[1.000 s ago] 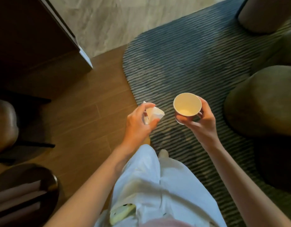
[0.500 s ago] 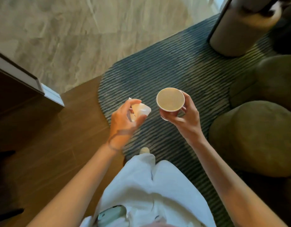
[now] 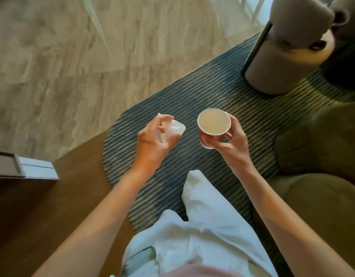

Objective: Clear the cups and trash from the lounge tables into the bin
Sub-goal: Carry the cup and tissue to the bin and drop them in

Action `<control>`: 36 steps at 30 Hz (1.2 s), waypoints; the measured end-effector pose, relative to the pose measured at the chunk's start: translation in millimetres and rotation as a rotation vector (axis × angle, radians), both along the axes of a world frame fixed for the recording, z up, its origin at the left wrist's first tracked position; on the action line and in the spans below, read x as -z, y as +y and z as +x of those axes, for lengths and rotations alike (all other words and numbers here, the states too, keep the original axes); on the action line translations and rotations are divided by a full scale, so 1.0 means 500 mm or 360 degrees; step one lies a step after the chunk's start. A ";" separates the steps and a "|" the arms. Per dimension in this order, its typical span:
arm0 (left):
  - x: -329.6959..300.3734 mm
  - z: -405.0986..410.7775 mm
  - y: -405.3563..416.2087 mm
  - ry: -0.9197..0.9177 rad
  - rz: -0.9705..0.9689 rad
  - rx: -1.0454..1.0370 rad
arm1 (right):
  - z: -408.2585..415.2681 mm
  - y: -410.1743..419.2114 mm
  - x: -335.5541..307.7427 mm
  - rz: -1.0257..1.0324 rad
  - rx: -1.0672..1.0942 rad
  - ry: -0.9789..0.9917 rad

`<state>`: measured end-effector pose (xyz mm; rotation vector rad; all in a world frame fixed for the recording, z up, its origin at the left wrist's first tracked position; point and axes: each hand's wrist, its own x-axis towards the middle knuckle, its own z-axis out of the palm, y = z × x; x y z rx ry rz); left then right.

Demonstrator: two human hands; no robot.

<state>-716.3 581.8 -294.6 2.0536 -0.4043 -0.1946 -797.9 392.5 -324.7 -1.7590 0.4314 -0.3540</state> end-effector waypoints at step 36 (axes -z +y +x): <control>0.044 1.421 -1.132 -0.0020 -0.0005 0.0419 | 1.309 -1.081 0.018 0.0131 0.0522 0.0158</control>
